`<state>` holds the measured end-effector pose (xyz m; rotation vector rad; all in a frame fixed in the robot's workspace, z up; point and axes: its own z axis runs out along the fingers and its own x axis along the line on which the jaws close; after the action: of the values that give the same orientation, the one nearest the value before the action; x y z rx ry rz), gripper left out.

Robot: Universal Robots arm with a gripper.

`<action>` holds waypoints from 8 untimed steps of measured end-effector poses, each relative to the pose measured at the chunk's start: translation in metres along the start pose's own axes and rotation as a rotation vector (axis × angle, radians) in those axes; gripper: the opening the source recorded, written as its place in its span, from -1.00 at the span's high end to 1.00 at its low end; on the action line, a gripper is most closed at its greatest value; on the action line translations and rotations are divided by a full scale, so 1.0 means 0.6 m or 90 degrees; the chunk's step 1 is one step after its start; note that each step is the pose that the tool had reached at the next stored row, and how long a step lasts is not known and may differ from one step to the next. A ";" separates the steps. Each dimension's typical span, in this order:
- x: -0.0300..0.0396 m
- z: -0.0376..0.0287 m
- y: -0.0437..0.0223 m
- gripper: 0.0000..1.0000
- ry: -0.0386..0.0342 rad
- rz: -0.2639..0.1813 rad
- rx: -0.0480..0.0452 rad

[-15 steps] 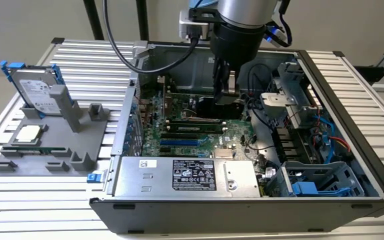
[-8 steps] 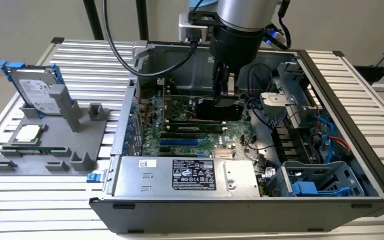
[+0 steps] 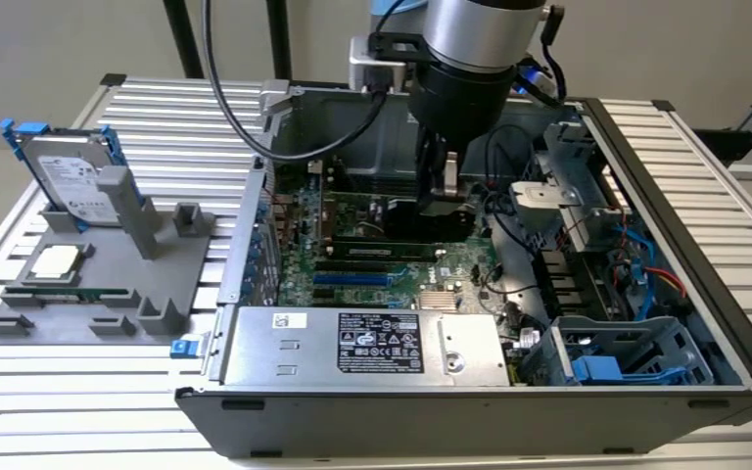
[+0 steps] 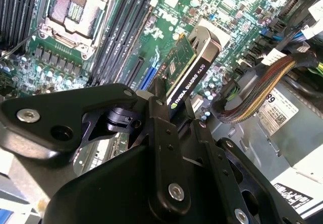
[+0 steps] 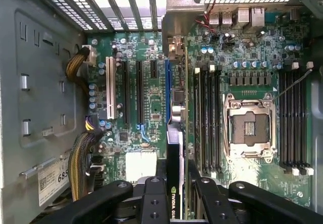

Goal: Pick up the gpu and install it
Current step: 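Insert the gpu into the slot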

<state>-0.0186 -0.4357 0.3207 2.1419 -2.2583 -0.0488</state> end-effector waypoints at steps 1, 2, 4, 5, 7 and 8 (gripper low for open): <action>0.000 0.001 0.000 1.00 0.0000 0.000 0.0000; 0.000 0.002 0.000 1.00 0.0000 0.000 0.0000; 0.000 0.005 0.001 1.00 0.0000 0.000 0.0000; 0.001 0.006 0.001 1.00 0.0000 0.000 0.0000; 0.001 0.008 0.002 1.00 0.0000 0.000 0.0000; 0.001 0.010 0.002 1.00 0.0000 0.000 0.0000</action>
<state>-0.0201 -0.4361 0.3149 2.1418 -2.2585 -0.0488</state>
